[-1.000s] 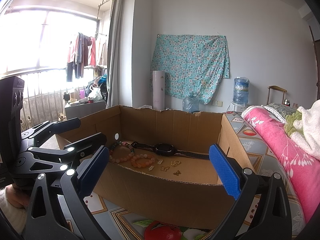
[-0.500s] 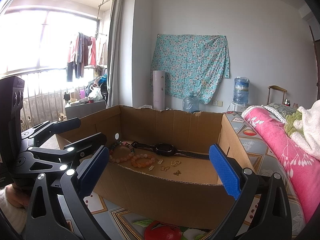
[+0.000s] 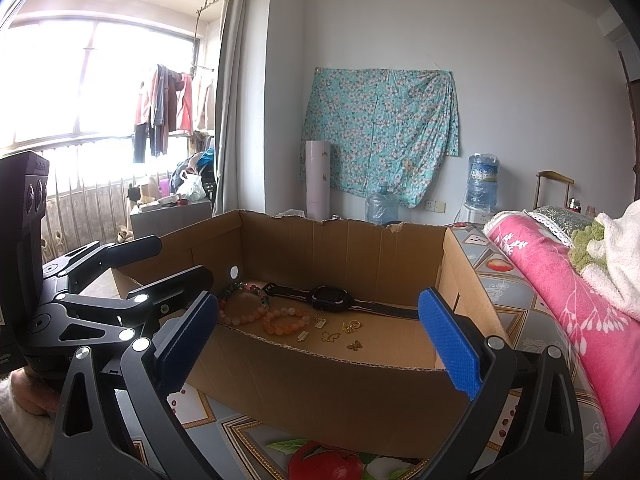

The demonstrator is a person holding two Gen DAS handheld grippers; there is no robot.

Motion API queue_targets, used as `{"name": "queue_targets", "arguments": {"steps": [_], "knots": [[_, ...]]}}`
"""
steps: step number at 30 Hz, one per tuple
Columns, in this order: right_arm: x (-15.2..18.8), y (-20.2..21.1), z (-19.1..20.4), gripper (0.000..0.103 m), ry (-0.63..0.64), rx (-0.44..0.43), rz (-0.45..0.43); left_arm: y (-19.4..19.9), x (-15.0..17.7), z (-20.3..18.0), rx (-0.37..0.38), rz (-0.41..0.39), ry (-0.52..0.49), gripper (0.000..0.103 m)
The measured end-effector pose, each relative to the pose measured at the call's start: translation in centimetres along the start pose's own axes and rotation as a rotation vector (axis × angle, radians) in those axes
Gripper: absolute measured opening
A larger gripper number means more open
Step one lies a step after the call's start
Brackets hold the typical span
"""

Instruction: Organize jewelry

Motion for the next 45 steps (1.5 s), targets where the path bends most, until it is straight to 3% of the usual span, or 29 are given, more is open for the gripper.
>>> {"name": "queue_targets", "arguments": {"steps": [45], "knots": [[0.26, 0.27, 0.44, 0.097, 0.010, -0.014, 0.000, 0.13, 0.50, -0.12, 0.001, -0.001, -0.001, 0.088]]}}
Point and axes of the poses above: each gripper's, at about its wrist camera, not at the fingertips, and y roughly against the way its jaws point, z to its left, x to its underside, the point moved 9 cm from there along -y, roughly the way its jaws point, and after that the axes turned 8 degrees about z, right-handed, at the moved point
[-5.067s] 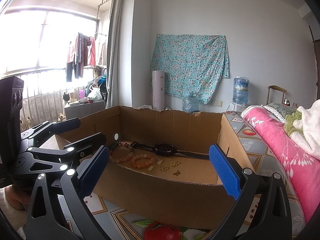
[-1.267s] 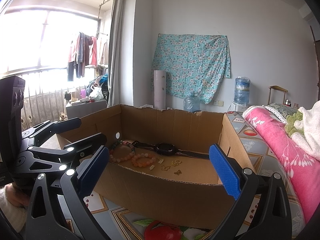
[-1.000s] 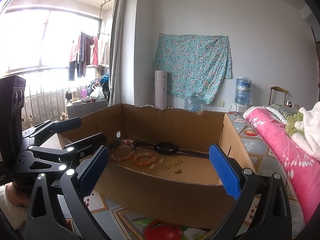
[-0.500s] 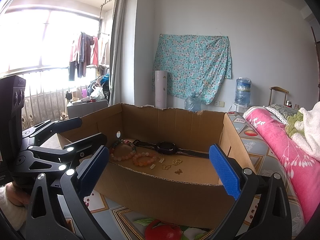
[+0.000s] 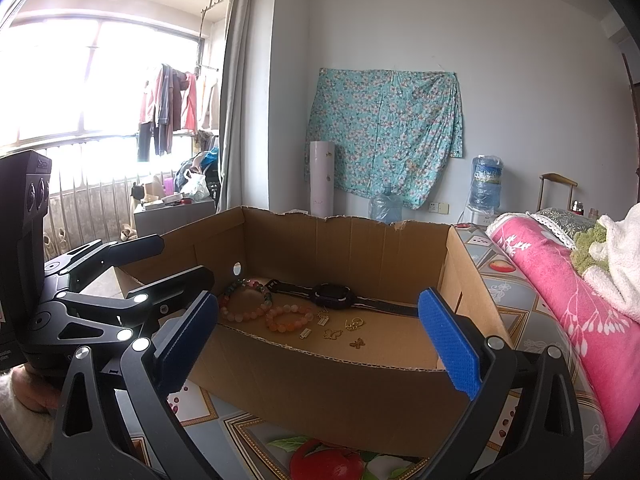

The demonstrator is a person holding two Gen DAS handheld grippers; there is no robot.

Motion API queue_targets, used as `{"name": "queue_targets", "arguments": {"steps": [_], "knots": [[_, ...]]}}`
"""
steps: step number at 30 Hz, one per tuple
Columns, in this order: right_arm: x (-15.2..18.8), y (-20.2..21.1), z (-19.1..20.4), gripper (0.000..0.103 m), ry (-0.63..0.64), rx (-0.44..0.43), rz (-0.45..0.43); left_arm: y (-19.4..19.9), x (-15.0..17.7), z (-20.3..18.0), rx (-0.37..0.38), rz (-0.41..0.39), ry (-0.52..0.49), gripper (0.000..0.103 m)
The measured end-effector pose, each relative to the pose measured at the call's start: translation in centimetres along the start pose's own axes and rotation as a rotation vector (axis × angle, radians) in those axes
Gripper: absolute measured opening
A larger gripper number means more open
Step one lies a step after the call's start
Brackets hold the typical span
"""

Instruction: Organize jewelry

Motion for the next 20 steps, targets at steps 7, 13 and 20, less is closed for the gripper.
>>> {"name": "queue_targets", "arguments": {"steps": [7, 13, 20], "knots": [[0.00, 0.01, 0.03, 0.097, 0.000, 0.000, 0.000, -0.02, -0.01, -0.01, 0.000, 0.000, 0.000, 0.088], [0.00, 0.00, 0.02, 0.097, 0.000, 0.000, 0.000, -0.02, -0.01, -0.01, 0.000, 0.000, 0.000, 0.088], [0.02, -0.03, -0.20, 0.097, 0.003, 0.007, 0.008, -0.13, -0.11, -0.06, -0.011, 0.000, 0.002, 0.088]]}}
Point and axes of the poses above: each gripper's, at about its wrist camera, not at the fingertips, and y roughly against the way its jaws point, z to its left, x to its underside, the point moved 9 cm from there along -y, roughly the way its jaws point, and after that the axes turned 8 degrees about z, right-handed, at the moved point
